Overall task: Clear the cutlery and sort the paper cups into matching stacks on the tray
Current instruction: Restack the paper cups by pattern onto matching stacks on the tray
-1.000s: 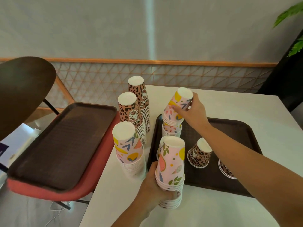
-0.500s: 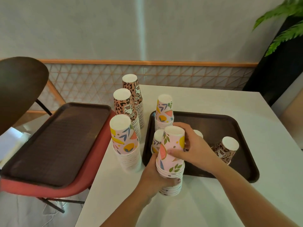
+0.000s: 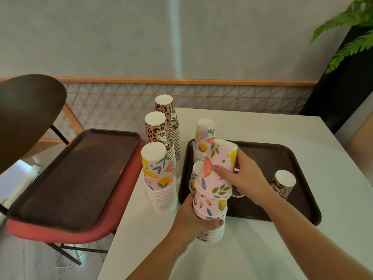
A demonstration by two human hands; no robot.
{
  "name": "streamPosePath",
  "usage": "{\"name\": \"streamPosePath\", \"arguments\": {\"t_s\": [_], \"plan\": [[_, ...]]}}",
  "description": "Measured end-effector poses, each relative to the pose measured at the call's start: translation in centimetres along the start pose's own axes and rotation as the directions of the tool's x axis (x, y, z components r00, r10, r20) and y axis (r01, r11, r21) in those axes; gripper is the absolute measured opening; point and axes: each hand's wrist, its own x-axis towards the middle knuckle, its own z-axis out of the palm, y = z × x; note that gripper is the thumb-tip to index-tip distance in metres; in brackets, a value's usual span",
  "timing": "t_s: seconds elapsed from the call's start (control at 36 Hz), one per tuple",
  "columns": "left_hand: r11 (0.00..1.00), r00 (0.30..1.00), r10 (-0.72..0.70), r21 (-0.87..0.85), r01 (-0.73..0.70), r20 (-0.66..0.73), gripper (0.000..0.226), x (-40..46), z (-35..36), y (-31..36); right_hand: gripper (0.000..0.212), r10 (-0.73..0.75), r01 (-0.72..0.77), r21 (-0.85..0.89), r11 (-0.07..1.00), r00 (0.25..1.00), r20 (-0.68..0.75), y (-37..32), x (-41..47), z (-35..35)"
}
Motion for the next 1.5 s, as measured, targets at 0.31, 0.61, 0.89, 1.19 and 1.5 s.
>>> {"name": "streamPosePath", "arguments": {"t_s": [0.31, 0.61, 0.89, 1.19, 1.5], "plan": [[0.997, 0.997, -0.070, 0.021, 0.071, -0.039, 0.073, 1.1, -0.4, -1.4, 0.045, 0.041, 0.080, 0.412, 0.908, 0.960, -0.277, -0.9, 7.7, -1.5], [0.998, 0.997, -0.060, 0.007, 0.060, -0.055, 0.070, 1.5, -1.0, -1.5, 0.059, -0.157, 0.170, 0.000, 0.986, 0.911, -0.383, 0.2, 14.1, 1.1], [0.998, 0.997, -0.061, -0.026, 0.060, -0.052, 0.087, 1.6, -0.6, -0.8, 0.069, -0.151, 0.155, -0.005, 0.988, 0.955, -0.257, 1.3, 8.7, 0.2], [0.998, 1.000, 0.013, -0.064, -0.014, -0.024, 0.073, 0.3, 0.5, 1.7, 0.065, 0.036, -0.034, -0.016, 0.999, 0.971, 0.237, 1.9, -1.4, 0.4], [1.000, 1.000, -0.003, -0.026, 0.003, 0.005, 0.102, 0.3, 0.3, 2.0, 0.051, 0.059, -0.059, -0.005, 0.998, 0.989, 0.137, 1.6, -1.5, 1.0]]}}
